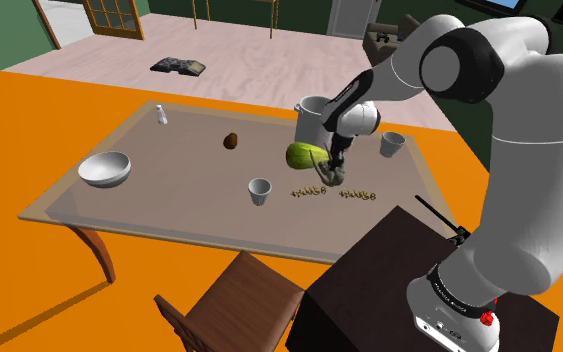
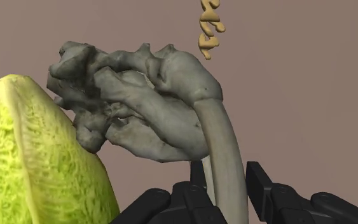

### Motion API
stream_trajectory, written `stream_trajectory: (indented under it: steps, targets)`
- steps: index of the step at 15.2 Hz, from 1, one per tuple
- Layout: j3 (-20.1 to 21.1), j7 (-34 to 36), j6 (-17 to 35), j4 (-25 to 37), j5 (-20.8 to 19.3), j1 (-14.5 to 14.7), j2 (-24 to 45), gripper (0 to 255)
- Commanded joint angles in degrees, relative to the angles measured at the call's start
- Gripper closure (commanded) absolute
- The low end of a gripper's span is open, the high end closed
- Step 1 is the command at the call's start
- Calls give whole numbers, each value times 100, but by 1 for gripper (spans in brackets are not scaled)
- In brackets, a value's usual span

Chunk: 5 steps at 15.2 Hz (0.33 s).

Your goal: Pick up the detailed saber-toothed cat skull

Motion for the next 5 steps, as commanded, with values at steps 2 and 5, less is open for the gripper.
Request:
stream_trajectory:
  steps: [2, 5]
  targets:
    - [-99, 107, -146, -38, -130, 81, -202, 255]
    - [-136, 147, -205, -50, -182, 107, -278, 255]
